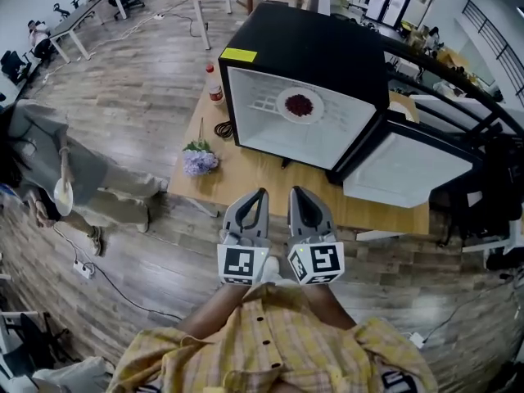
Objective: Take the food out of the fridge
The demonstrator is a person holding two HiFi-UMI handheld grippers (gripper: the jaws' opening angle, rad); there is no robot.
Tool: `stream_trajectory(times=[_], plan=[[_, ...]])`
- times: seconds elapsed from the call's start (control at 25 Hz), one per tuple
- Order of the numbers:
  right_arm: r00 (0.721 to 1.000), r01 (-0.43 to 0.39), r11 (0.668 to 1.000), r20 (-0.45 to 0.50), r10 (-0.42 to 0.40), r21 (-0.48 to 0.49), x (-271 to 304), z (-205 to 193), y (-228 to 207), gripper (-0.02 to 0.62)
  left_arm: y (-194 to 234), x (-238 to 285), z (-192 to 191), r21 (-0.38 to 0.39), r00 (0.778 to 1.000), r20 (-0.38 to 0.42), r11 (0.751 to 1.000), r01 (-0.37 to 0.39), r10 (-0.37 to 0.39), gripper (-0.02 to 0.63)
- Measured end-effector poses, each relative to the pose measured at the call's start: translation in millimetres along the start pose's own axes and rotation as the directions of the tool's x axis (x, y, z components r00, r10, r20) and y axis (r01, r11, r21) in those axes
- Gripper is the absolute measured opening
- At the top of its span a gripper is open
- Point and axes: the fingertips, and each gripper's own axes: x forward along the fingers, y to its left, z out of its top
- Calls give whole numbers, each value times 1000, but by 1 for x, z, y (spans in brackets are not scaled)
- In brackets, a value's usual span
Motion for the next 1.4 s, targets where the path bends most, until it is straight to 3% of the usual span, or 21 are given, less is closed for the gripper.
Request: stream_trajectory(times=[0.6,1.04,1.24,1.4], plan=[[999,-32,996,-8,33,85,40,-5,-42,8,-2,51,-5,32,999,-26,999,-19,20,6],[1000,16,987,-7,-15,161,70,-8,-62,9,12,66,2,78,999,-38,997,3,-1,6],[999,50,955,-13,-48,293,94,-18,-78,9,30,78,1,87,999,-33,996,21,-18,6],[998,69,903,-24,-65,424,110,-30,-88,11,39,88,1,105,999,-27,993,46,-43,6]])
